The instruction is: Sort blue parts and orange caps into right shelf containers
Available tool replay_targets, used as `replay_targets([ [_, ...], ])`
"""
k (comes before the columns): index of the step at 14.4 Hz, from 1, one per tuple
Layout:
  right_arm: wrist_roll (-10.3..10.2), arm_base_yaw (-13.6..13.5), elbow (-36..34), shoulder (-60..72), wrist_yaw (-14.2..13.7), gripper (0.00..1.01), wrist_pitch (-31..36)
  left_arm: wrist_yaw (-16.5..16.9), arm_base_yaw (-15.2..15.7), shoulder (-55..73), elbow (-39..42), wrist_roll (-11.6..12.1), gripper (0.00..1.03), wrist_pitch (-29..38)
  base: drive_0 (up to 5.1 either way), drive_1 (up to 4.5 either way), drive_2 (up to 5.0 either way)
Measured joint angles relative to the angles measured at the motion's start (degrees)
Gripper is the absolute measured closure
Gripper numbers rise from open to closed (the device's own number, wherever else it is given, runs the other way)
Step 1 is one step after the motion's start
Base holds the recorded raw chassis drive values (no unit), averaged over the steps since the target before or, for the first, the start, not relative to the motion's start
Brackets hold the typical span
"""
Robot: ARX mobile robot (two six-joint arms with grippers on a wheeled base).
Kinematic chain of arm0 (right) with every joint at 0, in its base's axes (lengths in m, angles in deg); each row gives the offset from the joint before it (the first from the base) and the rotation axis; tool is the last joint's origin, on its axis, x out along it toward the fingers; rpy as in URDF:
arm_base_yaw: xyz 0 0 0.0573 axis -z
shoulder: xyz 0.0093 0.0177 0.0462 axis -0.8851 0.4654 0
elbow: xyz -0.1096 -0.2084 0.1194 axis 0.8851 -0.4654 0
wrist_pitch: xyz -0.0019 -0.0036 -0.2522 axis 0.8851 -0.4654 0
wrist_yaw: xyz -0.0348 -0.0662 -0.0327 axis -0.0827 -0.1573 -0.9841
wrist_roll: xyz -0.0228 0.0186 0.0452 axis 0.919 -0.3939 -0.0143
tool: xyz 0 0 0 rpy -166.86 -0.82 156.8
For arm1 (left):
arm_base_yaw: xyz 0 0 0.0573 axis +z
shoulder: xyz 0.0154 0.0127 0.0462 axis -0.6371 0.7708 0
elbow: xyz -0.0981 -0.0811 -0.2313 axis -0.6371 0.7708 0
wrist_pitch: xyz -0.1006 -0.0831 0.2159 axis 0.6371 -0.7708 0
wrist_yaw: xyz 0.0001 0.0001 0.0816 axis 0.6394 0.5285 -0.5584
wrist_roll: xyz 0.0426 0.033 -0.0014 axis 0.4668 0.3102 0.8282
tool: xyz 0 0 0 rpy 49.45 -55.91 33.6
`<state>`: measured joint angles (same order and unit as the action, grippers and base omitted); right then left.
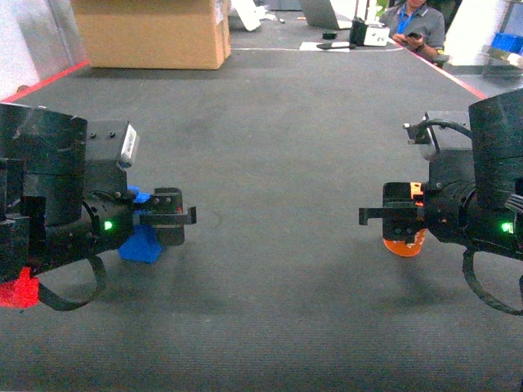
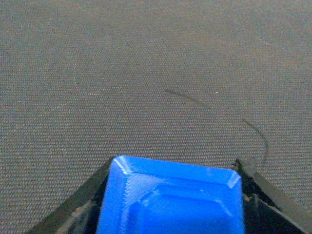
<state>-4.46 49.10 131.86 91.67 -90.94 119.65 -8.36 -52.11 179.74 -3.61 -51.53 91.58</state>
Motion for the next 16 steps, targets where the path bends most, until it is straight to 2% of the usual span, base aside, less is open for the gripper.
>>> replay_targets([
  [1, 0.0, 0.0, 0.0, 0.0, -0.2, 0.57, 0.3, -0.4, 0.0, 0.3, 0.0, 0.4, 0.57, 0.9, 0.0, 0.0, 0.0],
  [3, 0.1, -0.1, -0.3, -0.2, -0.5, 0.57, 2.5, -1.9, 0.0, 0.3, 0.2, 1.3, 0.58, 4.4, 0.0, 0.0, 0.0],
  [6, 0.3, -0.7, -2.3, -1.9, -1.0, 0.57, 4.7, -3.2, -0.1, -1.9, 2.6, 1.4, 0.58, 6.8, 0.0, 0.0, 0.0],
  [11, 1.5, -2.4, -8.0, -11.3, -3.1, 0.57, 10.9, -7.7, -0.6, -11.7, 9.4, 1.6, 0.58, 14.8, 0.0, 0.0, 0.0],
  [16, 4.1, -3.8, -16.0, -23.1, -7.6, 0.57, 15.3, -12.3, -1.7, -23.7, 16.7, 5.2, 0.58, 18.6, 0.0, 0.0, 0.0],
])
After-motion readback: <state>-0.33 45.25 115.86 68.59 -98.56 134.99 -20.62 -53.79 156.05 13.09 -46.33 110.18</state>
